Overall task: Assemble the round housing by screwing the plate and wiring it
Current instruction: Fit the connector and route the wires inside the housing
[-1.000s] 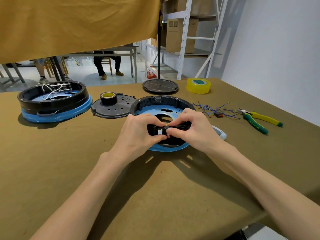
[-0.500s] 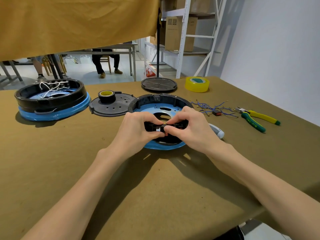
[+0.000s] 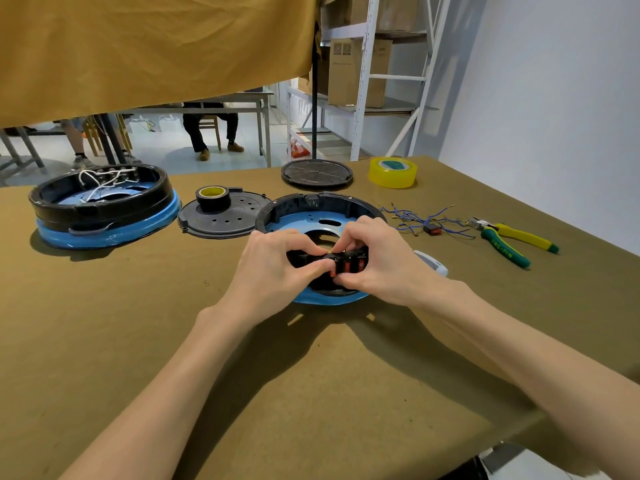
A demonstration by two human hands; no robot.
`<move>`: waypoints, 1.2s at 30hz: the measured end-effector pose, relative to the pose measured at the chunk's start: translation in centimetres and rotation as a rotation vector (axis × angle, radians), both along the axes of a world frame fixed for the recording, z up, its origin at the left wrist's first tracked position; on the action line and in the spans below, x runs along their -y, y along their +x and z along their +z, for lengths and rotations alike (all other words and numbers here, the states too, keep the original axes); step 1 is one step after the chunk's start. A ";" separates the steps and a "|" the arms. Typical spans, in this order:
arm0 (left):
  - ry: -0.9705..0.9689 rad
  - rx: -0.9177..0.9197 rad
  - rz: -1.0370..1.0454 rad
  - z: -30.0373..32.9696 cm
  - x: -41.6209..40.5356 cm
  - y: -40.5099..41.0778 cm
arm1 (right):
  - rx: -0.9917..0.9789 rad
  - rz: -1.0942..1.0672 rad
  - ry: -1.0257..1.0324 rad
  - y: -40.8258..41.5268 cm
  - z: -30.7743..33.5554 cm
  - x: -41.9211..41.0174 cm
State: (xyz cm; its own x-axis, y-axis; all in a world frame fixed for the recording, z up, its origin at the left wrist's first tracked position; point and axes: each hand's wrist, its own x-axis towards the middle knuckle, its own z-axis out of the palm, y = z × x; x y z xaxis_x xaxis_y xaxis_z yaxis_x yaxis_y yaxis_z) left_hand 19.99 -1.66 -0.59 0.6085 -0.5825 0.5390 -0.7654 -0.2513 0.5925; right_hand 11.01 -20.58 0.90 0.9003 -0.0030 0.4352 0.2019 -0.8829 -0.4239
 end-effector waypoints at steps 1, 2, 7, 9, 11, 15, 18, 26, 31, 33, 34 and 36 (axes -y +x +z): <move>-0.002 -0.009 -0.012 0.1 0.0 0.0 | 0.008 0.000 -0.015 -0.1 0.0 0.0; -0.002 -0.016 -0.021 0.1 0.0 0.0 | 0.019 0.002 -0.036 -0.1 0.0 0.0; 0.017 -0.043 -0.030 0.2 0.0 0.0 | 0.054 0.009 -0.116 -0.4 -0.1 -0.1; 0.018 -0.043 -0.026 0.3 0.0 -0.1 | 0.067 0.003 -0.118 -0.5 -0.1 -0.1; 0.011 -0.042 -0.017 0.3 0.0 -0.2 | 0.082 -0.005 -0.095 -0.4 -0.4 -0.2; -0.003 0.019 0.032 0.0 0.2 -0.4 | 0.107 -0.046 -0.058 -0.6 -0.8 -0.3; 0.017 0.053 0.049 -0.1 0.1 -0.4 | 0.035 0.012 -0.048 -0.6 0.1 -0.1; -0.019 0.133 0.162 -1.1 0.9 -1.2 | -0.159 0.104 0.012 -1.0 1.8 3.8; -0.040 0.133 0.298 -0.9 2.3 -1.8 | -0.212 0.142 0.170 -0.4 2.3 5.1; -0.044 0.136 0.308 -0.9 2.4 -1.8 | -0.241 0.147 0.191 -0.1 2.5 5.2; -0.046 0.144 0.312 -0.9 2.4 -1.8 | -0.240 0.144 0.203 0.0 2.3 5.2; -0.052 0.161 0.309 -1.0 2.2 -1.9 | -0.232 0.137 0.223 -0.1 2.1 5.3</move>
State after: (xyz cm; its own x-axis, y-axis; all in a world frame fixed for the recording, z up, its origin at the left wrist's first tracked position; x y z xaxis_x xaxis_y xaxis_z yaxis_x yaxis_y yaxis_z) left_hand 18.06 -3.89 -1.61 0.6567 -0.3530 0.6664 -0.7423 -0.4586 0.4886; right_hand 10.95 -25.83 2.95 0.9738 0.0529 0.2213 0.1880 -0.7351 -0.6514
